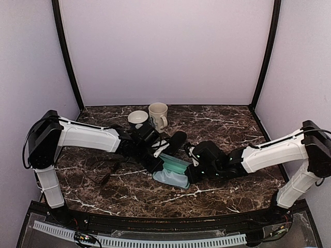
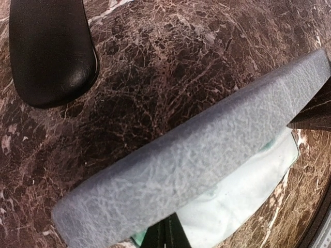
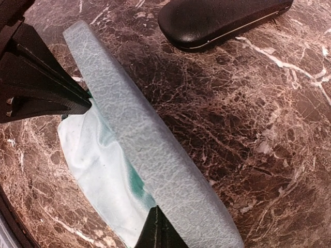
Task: Organize the sunglasses
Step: Place the folded cleaning cloth in the sunglasses case.
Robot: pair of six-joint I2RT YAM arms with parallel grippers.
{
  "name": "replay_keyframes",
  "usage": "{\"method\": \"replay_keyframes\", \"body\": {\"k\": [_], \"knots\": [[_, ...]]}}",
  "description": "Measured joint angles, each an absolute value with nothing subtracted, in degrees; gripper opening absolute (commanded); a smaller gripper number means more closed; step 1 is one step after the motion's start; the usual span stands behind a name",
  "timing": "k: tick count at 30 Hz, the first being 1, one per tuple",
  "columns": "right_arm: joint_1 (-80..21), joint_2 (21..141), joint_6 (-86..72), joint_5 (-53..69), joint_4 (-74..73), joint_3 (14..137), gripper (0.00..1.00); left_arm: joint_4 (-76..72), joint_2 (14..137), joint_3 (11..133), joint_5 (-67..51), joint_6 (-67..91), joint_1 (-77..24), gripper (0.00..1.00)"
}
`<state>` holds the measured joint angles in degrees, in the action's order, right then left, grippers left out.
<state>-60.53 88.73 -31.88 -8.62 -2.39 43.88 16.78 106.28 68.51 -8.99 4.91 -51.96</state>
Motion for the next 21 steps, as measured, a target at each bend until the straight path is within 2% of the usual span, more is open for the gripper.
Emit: {"method": "replay_keyframes", "body": {"k": [21], "knots": [[-61.9,90.0,-32.1,-9.7,-2.8,43.6,0.0,16.8,106.7,69.5,-8.4,4.5,-52.0,0.0]]}}
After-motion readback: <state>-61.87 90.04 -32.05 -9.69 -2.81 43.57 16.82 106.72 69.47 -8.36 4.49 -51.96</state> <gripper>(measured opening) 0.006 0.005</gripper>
